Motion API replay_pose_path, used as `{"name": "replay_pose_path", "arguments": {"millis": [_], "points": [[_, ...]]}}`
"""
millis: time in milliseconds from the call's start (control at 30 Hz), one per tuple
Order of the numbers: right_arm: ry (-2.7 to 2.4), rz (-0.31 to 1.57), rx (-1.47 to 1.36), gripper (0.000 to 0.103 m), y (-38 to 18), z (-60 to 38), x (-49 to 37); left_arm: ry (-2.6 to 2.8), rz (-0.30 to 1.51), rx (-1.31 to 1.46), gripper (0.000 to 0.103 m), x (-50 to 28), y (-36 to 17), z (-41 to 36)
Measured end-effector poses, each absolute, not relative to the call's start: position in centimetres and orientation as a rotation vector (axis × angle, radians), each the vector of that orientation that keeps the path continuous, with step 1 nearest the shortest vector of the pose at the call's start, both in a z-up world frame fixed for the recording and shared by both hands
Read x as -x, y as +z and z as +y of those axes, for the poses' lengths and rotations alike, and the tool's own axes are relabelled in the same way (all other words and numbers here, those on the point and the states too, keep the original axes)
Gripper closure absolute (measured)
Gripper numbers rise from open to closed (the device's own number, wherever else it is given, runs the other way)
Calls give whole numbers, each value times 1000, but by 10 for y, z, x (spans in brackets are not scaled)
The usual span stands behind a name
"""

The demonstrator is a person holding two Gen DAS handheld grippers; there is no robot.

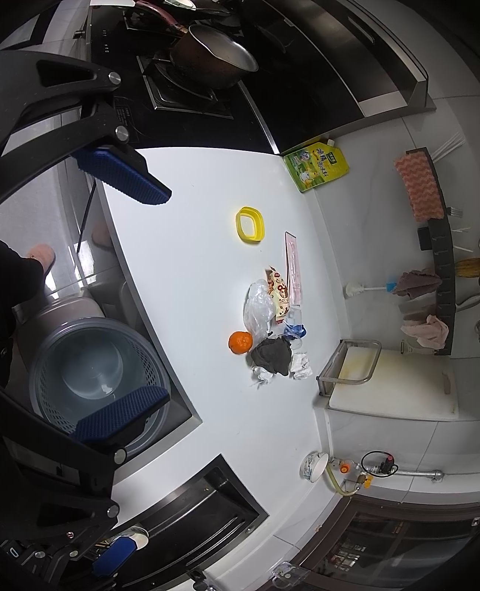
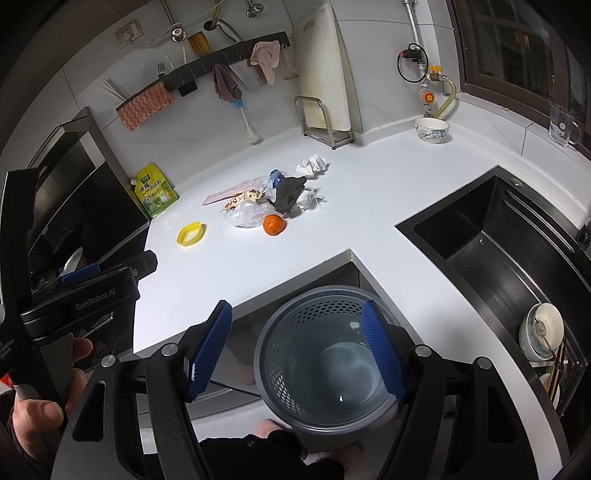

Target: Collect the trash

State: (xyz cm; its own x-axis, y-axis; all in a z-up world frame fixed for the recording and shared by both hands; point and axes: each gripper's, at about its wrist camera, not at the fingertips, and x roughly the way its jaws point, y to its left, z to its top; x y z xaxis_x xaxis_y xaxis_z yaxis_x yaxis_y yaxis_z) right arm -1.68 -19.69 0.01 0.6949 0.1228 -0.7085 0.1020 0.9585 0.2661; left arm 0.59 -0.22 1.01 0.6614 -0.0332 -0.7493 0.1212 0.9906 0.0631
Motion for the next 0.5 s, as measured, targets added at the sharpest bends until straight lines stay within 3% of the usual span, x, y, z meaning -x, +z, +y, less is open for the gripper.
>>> {"name": "replay_pose_path", "arguments": {"millis": [500], "points": [[43, 809, -311, 33, -6, -190, 4, -65, 865, -107, 6, -6, 4, 15]]}}
